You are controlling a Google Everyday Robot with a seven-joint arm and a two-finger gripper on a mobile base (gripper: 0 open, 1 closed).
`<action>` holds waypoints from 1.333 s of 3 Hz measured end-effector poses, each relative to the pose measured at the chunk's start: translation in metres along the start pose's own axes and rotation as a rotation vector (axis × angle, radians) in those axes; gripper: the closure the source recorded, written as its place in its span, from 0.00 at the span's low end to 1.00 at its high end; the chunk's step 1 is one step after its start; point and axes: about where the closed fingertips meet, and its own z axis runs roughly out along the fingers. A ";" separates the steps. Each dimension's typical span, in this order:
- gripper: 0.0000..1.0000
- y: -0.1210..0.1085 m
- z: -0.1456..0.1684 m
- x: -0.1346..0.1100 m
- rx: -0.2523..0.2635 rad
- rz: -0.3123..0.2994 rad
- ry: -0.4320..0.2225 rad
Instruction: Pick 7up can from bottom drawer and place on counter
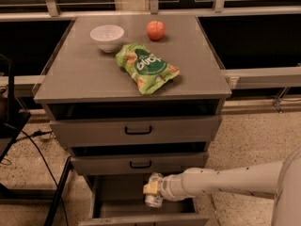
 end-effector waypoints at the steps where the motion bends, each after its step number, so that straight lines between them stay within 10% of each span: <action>1: 1.00 0.001 -0.031 -0.004 -0.096 0.055 -0.048; 2: 1.00 -0.004 -0.056 -0.005 -0.156 0.079 -0.078; 4: 1.00 -0.015 -0.141 0.007 -0.147 0.104 0.081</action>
Offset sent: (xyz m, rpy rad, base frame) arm -0.0256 -0.0406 0.0756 -0.1984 0.1810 -0.0691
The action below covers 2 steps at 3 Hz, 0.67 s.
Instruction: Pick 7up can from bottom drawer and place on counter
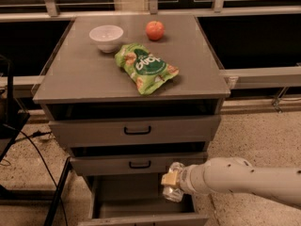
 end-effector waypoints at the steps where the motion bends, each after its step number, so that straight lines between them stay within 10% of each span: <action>1: 1.00 0.011 -0.009 0.002 -0.004 0.024 0.021; 2: 1.00 0.011 -0.009 0.002 -0.004 0.024 0.021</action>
Offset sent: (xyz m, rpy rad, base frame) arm -0.0025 -0.0140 0.0032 0.0003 -0.0075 -0.0309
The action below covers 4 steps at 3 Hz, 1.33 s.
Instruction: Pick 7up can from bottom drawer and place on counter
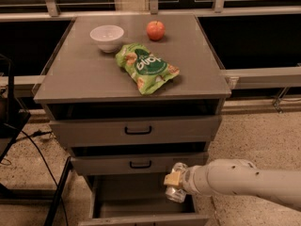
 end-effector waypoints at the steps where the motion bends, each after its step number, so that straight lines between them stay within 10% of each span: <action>1: 1.00 -0.003 -0.018 0.015 -0.025 0.023 -0.016; 2: 1.00 -0.006 -0.043 0.027 -0.069 0.039 -0.046; 4: 1.00 -0.006 -0.161 0.074 -0.133 0.026 0.104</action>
Offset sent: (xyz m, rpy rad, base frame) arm 0.0159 -0.0350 0.0759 -0.0812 0.1330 -0.0399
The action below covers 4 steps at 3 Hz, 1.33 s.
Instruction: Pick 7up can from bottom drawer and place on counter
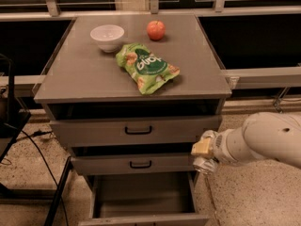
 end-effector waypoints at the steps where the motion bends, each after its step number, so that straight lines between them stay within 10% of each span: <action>1: 1.00 0.000 0.000 0.000 0.000 0.000 0.000; 4: 1.00 -0.019 -0.080 0.057 -0.021 -0.065 0.258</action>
Offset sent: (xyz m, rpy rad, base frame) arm 0.0099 -0.0118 0.0294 -0.0282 -0.0678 -0.0322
